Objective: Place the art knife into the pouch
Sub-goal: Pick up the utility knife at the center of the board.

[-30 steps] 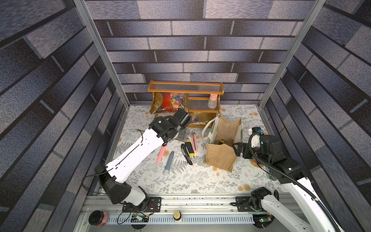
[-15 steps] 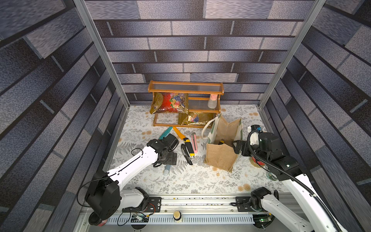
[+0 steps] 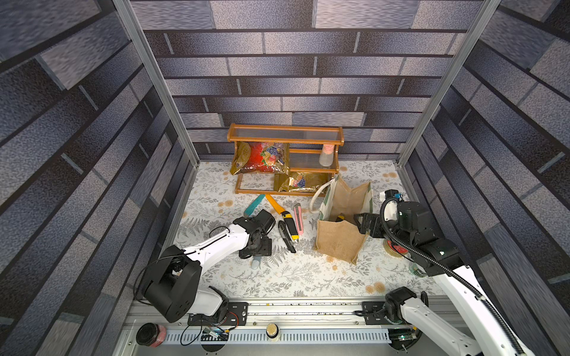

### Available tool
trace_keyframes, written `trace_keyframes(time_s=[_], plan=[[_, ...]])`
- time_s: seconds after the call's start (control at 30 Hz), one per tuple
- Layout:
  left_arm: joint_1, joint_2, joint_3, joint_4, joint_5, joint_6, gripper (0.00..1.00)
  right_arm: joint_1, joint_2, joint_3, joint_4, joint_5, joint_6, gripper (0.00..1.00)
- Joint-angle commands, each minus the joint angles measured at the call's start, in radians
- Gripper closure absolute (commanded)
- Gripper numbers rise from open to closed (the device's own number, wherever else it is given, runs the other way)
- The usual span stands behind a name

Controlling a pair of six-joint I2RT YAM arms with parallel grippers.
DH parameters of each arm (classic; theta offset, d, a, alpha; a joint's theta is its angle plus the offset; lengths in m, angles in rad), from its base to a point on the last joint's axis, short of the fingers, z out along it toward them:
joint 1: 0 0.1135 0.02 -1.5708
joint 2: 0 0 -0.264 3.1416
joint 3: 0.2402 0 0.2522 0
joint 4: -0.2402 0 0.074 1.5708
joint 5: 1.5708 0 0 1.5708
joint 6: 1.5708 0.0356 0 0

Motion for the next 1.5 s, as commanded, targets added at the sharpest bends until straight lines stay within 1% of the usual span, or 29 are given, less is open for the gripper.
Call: trace_keyframes(time_s=[0.0,0.1,0.3,0.43,0.63,0.7,0.83,1.1,1.47], plan=[[0.021,0.030,-0.016,0.031,0.039,0.008,0.25,-0.005,0.005,0.040,0.004,-0.092,-0.007,0.00],[0.035,0.051,-0.019,0.042,0.051,0.012,0.26,-0.005,0.014,0.055,-0.014,-0.118,-0.018,0.00],[0.050,0.105,-0.020,0.050,0.042,0.022,0.28,-0.005,0.029,0.068,-0.022,-0.110,-0.026,0.00],[0.049,0.134,-0.021,0.059,0.050,0.025,0.33,-0.005,0.039,0.076,-0.022,-0.096,-0.025,0.00],[0.049,0.165,-0.023,0.078,0.059,0.027,0.44,-0.005,0.044,0.081,-0.029,-0.072,-0.027,0.00],[0.050,0.179,-0.020,0.079,0.062,0.030,0.50,-0.005,0.045,0.083,-0.031,-0.066,-0.028,0.00],[0.047,0.191,-0.020,0.093,0.067,0.031,0.54,-0.005,0.043,0.083,-0.034,-0.056,-0.026,0.00],[0.049,0.222,0.003,0.114,0.083,0.033,0.61,-0.005,0.041,0.078,-0.041,-0.029,-0.025,0.00],[0.058,0.249,0.060,0.117,0.084,0.045,0.67,-0.005,0.035,0.083,-0.049,-0.018,-0.025,0.00]])
